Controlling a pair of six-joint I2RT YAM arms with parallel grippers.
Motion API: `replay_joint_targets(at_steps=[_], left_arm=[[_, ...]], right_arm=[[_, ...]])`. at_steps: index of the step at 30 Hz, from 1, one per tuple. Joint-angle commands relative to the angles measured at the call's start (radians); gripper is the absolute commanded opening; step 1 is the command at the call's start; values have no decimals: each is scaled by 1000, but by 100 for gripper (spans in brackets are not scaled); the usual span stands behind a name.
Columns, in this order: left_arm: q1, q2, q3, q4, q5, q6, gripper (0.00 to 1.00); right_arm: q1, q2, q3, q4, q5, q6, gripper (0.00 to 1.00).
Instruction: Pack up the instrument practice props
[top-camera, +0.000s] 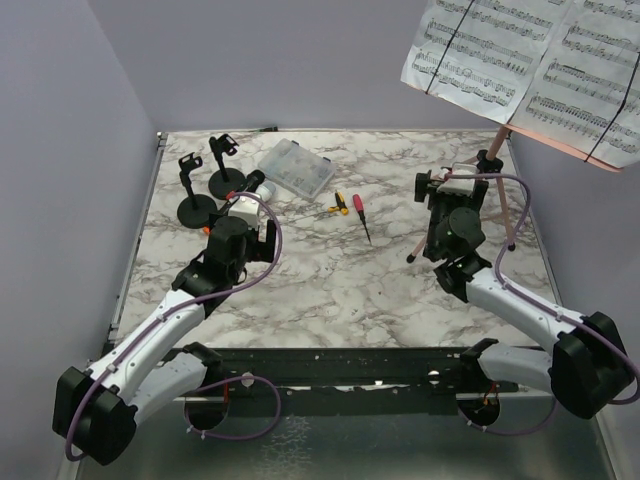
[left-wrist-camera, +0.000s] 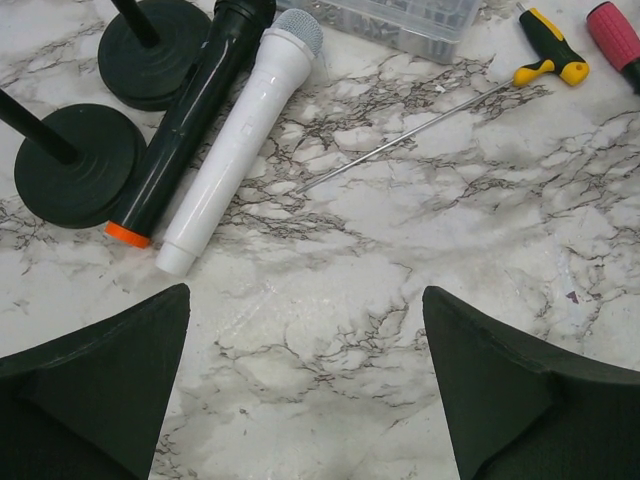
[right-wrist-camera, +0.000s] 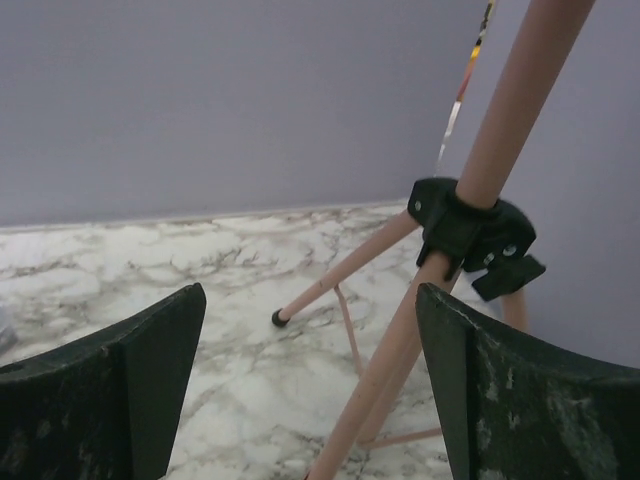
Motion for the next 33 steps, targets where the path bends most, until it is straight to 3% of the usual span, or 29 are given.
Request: replay_joint_targets(at_steps=[1,10,22,33], left_arm=[[-3,15,-5,16,-28,0,99],[-3,44,-7,23,-29,2,99],[-4,99,-2,32,-17,5,99],[-3,119,-2,38,-23,13,99]], right_arm=[[-29,59,-5,338,38,-210,89],[-159,168,39,615,44,-360,85],[-308,246,110,569,-90,-235,78],[-333,316,142,512,-183,-161,53]])
